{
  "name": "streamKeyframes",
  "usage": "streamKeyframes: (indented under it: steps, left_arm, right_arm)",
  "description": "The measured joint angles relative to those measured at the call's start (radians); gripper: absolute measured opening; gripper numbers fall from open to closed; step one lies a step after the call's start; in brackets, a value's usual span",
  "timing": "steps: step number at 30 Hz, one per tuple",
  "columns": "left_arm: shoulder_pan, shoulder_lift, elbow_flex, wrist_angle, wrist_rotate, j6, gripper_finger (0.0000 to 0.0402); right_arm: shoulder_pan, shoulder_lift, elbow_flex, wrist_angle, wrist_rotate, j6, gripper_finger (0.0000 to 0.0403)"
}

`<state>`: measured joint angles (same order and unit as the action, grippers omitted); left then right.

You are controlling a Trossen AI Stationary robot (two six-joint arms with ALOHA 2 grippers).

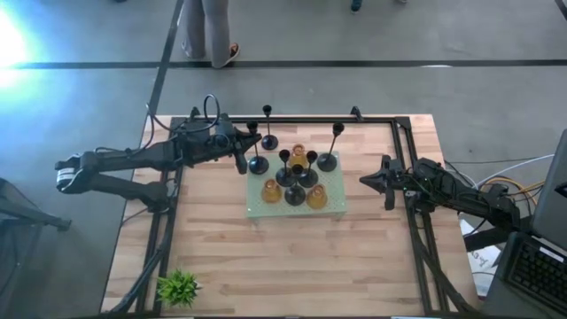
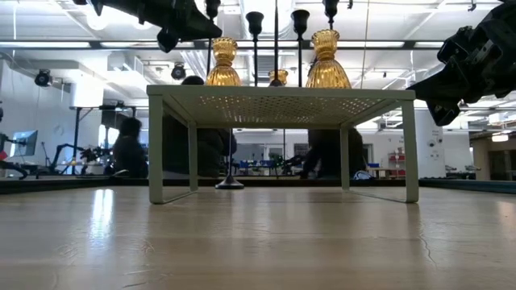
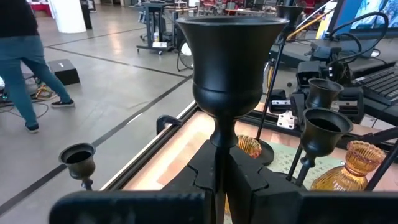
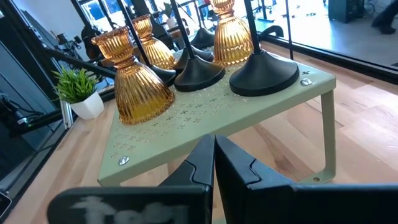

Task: Pick & Place candle stick holders
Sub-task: Put the black candle holder on the shelf

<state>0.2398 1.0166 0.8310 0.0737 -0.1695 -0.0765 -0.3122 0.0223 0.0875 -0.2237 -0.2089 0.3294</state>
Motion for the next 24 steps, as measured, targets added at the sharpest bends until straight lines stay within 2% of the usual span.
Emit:
streamKeyframes:
  steps: [21,24]
  left_arm:
    - [-0.001,0.001,-0.001,0.002,0.031,0.06,0.0016]
    - [0.0,0.001,-0.001,0.002,0.031,0.068,0.0026]
  right_arm:
    - [0.0,0.0,0.0,0.0,0.0,0.0,0.0008]
    - [0.0,0.0,0.0,0.0,0.0,0.0,0.0008]
